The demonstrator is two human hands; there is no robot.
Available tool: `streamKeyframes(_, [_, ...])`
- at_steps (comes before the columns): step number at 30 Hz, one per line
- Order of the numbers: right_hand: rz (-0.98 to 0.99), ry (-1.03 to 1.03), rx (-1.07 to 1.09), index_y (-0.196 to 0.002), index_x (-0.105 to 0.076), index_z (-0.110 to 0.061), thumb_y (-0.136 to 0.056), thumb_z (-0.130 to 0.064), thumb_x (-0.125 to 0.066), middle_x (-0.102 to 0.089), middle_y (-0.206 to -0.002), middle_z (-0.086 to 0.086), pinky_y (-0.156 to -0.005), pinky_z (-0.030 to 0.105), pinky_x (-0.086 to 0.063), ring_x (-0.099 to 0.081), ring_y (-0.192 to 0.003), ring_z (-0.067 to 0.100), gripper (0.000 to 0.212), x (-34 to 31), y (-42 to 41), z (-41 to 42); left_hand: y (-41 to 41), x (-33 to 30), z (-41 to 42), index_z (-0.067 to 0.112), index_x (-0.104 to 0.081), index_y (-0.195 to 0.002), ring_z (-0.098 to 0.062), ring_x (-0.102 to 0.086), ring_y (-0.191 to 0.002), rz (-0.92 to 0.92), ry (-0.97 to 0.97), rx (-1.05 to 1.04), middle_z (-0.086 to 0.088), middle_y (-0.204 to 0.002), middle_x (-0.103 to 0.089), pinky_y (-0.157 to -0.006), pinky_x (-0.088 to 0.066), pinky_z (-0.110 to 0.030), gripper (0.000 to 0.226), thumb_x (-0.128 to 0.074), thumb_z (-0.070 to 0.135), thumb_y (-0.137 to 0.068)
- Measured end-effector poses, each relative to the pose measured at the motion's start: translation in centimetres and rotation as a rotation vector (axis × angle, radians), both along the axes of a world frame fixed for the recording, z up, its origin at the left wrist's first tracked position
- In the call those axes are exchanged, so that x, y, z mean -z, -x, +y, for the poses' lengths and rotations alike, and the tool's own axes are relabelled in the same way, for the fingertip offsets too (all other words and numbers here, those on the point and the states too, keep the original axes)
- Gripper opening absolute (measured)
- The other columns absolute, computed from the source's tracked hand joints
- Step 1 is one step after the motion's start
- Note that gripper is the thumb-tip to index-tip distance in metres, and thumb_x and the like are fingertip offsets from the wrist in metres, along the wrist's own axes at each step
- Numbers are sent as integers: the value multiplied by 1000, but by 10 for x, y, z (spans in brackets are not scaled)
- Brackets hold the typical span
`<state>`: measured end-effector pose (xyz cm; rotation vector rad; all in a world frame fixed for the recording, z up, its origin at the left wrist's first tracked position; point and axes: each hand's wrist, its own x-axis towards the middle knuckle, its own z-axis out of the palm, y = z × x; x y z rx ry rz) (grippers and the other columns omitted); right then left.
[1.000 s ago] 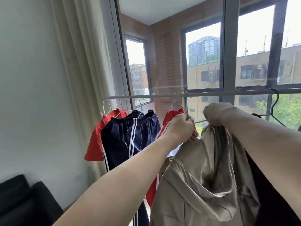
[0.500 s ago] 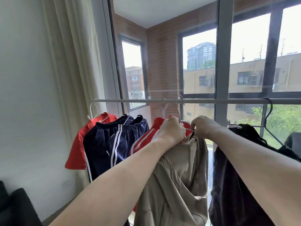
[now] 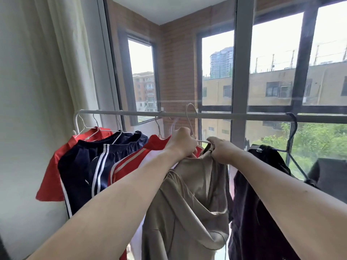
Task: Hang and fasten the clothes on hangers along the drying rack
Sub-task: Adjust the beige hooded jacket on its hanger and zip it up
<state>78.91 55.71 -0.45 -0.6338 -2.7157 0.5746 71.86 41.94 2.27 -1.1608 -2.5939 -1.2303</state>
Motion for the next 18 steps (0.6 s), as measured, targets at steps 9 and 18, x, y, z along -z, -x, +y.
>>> streamKeyframes(9, [24,75,39,-150,-31,-20,-90,-6,-42,-42,-147,14,-96,33,-43,-46,-128,32,63,-13,-4,14,9,-5,29,3,-59,-98,-21,-71,-52,-18,-30,60,-16,-79,-73,-54,-57,-30,22,-43,17,-103])
streamKeyframes(18, [73,171,60,-149,-31,-13,-89,-5,-44,-45,-139,17,-79,34,-48,-51,-100,26,62,-11,-11,21,15,-4,57,-1,-62,-105,-17,-69,-47,-14,-41,70,-14,-75,-73,-57,-61,-31,27,-44,18,-104])
